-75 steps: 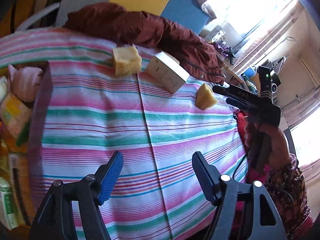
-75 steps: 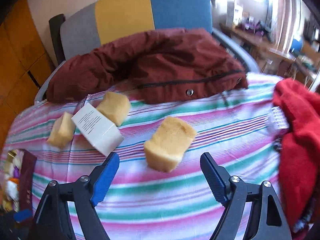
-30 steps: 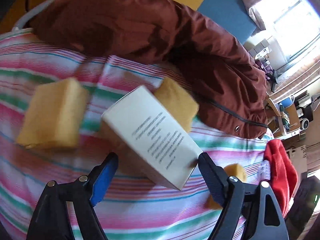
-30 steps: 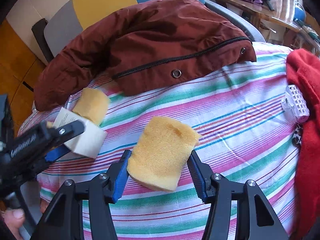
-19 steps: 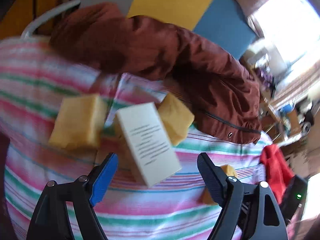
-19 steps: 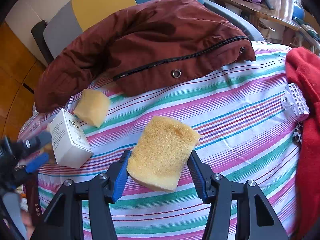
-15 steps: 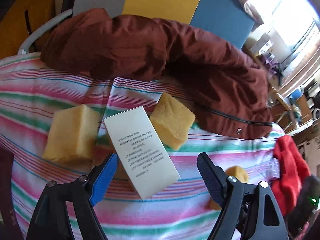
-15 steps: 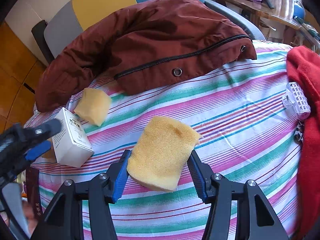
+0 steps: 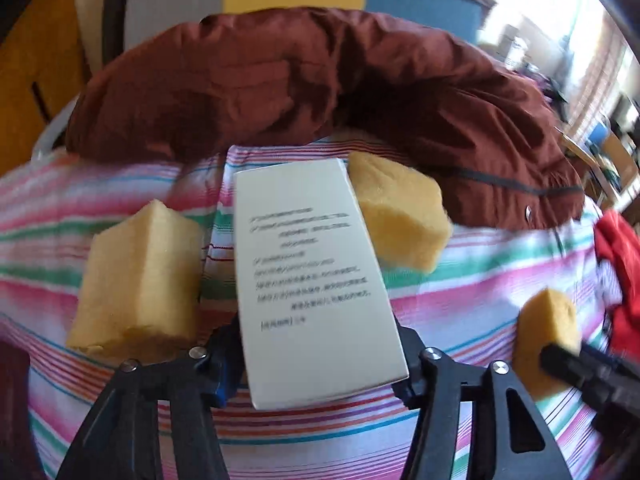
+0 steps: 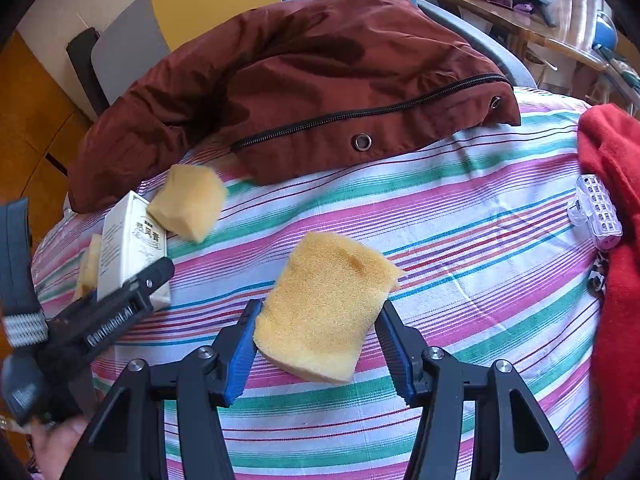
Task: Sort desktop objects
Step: 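Carry the sponge block and white box into the gold tray and open both tools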
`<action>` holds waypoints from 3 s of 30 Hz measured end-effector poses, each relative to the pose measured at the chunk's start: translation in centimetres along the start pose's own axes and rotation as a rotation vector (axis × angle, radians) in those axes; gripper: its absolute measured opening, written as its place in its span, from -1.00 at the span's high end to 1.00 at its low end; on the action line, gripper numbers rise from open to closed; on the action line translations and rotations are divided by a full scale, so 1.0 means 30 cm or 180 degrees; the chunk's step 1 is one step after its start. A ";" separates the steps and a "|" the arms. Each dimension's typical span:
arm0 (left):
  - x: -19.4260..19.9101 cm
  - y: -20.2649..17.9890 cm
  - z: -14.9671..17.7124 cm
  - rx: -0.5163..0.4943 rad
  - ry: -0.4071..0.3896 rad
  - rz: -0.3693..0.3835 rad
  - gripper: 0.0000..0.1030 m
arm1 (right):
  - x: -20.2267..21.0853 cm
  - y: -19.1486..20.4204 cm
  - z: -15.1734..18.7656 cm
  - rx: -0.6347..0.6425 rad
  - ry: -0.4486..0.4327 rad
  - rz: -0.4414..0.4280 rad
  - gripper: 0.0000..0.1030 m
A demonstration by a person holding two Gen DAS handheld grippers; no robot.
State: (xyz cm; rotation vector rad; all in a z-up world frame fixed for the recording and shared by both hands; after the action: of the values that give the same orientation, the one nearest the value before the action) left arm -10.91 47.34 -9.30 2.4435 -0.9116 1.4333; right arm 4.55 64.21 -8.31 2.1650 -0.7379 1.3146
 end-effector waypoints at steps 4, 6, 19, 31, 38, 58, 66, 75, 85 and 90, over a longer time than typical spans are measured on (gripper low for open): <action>0.024 -0.006 0.053 -0.0391 -0.0214 -0.0084 -0.04 | 0.002 0.006 0.001 0.0051 -0.0022 0.0024 -0.11; 0.037 0.016 0.056 -0.0283 -0.0229 0.0034 0.00 | 0.004 0.011 0.002 0.0078 -0.0035 0.0032 -0.11; 0.164 0.006 0.242 -0.0330 -0.0266 0.0395 0.01 | 0.007 0.029 0.003 0.0125 -0.0046 0.0009 -0.09; 0.135 0.002 0.220 0.0103 -0.0041 0.0676 -0.03 | -0.001 0.046 0.015 0.0190 -0.0015 0.0046 -0.09; 0.192 0.004 0.295 -0.0087 -0.0041 0.0698 -0.02 | 0.001 0.055 0.018 0.0252 -0.0052 0.0064 -0.07; 0.578 0.266 0.502 0.0201 -0.0302 0.1165 -0.02 | 0.091 0.250 0.076 0.0735 -0.0343 -0.0279 -0.04; 0.692 0.425 0.565 0.0305 -0.0415 0.1062 -0.02 | 0.199 0.435 0.141 0.1173 -0.0478 -0.0424 -0.04; 0.778 0.574 0.630 0.0550 -0.0507 0.1068 -0.02 | 0.323 0.740 0.356 0.1513 -0.0347 -0.1005 -0.04; 0.902 0.809 0.677 0.0787 -0.0746 0.0933 -0.02 | 0.400 1.074 0.560 0.1661 -0.0253 -0.1480 -0.04; 0.928 0.983 0.645 0.1000 -0.0815 0.0869 -0.02 | 0.376 1.217 0.607 0.1643 -0.0140 -0.1560 -0.04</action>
State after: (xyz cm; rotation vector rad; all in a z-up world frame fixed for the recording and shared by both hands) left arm -3.94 3.75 -0.86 2.8787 -1.1936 1.4654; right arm -4.06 23.46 -0.69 2.5477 0.1542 1.2806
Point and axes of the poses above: each gripper's, at about its wrist camera, not at the fingertips, and x roughly against the way its jaws point, y to its left, z to its underside, the point moved 5 cm from there along -x, roughly the way its jaws point, and after that the axes turned 6 degrees about z, right-handed, at the moved point
